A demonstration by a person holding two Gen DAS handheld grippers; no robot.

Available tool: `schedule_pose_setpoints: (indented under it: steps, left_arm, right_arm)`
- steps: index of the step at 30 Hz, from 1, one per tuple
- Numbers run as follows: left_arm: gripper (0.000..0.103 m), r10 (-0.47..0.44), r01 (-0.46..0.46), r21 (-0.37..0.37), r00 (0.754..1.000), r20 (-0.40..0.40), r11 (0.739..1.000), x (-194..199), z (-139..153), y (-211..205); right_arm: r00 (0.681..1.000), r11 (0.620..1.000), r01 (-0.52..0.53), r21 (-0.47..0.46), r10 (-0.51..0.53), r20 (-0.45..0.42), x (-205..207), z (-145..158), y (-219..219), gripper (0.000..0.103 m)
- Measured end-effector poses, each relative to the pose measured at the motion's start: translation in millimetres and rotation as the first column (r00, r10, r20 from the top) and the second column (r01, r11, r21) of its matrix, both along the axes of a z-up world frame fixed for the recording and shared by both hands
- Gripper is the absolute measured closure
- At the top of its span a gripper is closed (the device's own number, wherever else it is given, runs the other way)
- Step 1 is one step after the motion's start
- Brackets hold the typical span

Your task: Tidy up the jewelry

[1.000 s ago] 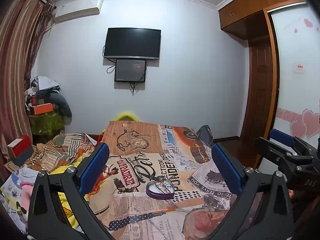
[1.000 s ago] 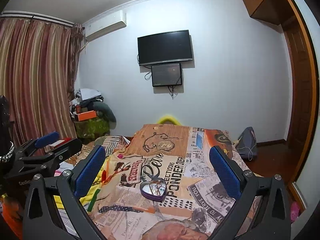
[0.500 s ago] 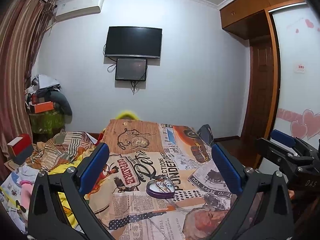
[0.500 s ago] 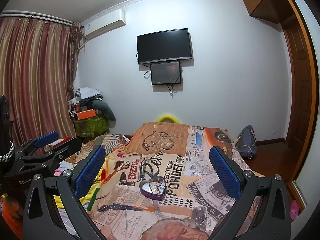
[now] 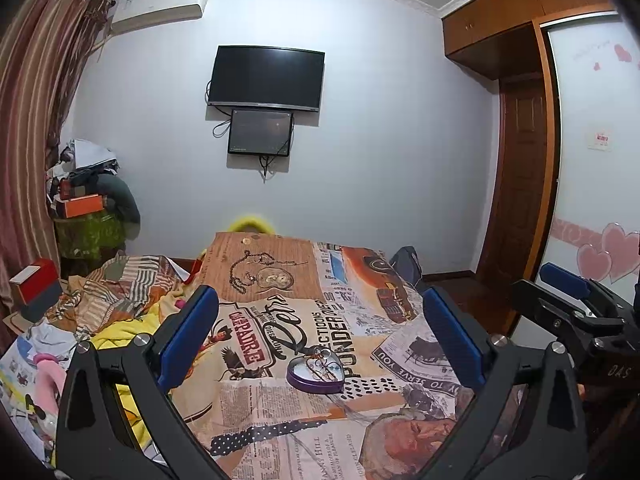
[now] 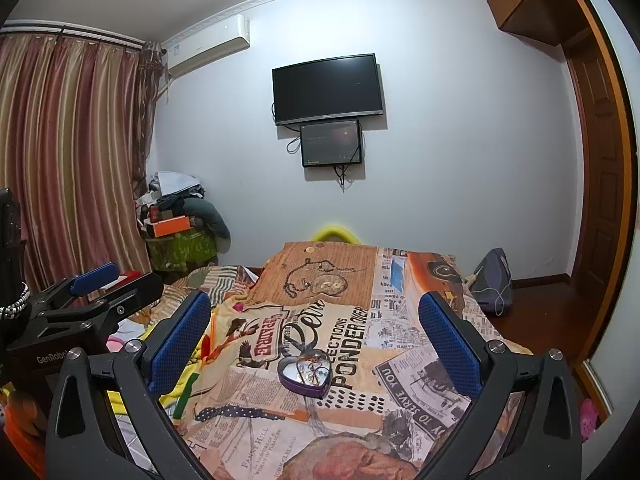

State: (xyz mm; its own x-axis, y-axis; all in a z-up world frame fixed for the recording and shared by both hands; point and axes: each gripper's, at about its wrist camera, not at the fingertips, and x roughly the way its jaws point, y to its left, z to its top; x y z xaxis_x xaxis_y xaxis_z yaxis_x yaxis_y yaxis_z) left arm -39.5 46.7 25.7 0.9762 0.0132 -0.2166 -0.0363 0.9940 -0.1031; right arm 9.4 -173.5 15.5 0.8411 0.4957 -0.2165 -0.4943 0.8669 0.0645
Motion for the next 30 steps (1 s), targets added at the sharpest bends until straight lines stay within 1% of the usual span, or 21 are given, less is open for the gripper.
schedule_pose_setpoints:
  steps: [17,30]
  left_arm:
    - [0.000,-0.020,0.020,-0.002,1.000,-0.007,1.000,2.2,-1.6,-0.5]
    - [0.000,-0.017,0.016,-0.025,1.000,-0.024,1.000,4.9,-4.4,3.2]
  right_arm:
    - [1.000,1.000,0.008,-0.001,-0.008,-0.008,2.2,-3.1,-2.9,0.000]
    - [1.000,1.000,0.014,-0.013,-0.014,-0.019,5.4,-7.0,-0.2,0.000]
